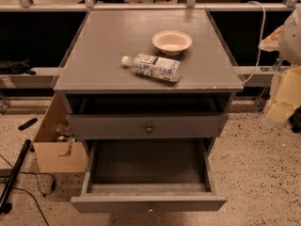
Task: Close middle drawer
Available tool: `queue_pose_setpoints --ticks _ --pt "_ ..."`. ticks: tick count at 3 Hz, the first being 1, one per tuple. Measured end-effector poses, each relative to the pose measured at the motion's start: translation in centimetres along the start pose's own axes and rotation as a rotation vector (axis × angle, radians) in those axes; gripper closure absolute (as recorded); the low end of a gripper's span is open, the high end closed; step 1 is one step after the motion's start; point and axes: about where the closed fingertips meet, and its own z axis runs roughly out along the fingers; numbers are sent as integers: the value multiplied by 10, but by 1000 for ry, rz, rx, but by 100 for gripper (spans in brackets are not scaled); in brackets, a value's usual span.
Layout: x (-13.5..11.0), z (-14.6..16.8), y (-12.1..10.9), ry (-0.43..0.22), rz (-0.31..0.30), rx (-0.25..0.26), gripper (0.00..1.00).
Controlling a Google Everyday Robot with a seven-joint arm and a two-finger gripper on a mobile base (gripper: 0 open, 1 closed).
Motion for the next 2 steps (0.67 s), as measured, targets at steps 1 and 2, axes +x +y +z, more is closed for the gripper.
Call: queue_pose_setpoints --ticks 1,2 --pt "0 -1 0 -3 -1 3 0" --pt "4 3 3 -87 20 -11 0"
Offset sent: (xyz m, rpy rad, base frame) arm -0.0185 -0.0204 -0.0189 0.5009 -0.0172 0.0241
